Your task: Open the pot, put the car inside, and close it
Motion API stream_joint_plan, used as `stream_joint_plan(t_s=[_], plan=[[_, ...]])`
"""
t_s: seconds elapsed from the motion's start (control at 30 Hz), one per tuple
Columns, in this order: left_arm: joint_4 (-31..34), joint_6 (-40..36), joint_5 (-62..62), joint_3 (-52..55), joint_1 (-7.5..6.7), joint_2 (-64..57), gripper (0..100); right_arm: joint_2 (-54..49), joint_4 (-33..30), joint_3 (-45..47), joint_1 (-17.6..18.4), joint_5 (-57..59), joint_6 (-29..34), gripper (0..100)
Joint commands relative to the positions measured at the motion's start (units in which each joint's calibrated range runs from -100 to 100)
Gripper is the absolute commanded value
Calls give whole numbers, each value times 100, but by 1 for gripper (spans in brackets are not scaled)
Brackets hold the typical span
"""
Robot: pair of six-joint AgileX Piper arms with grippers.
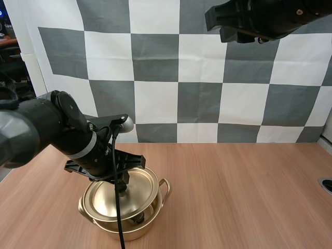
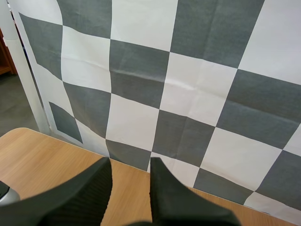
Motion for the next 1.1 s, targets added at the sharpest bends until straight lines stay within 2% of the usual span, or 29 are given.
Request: stream_joint_plan(t_s=[0.0,0.2,0.53,0.8,1.07], plan=[[-38,5,-9,-4,-2,3,0,7,25,1,-6,4,3,47],[-64,15,-36,24,-2,3,0,7,72,1,-6,4,3,47],[-77,151,-1060,747,-2,3,3,7,125,1,-6,4,3,47],[-77,215,-983,778,-2,3,22,7,125,1,-6,4,3,47],[-118,245,-933,778,-2,3,56,7,123,1,-6,4,3,46]])
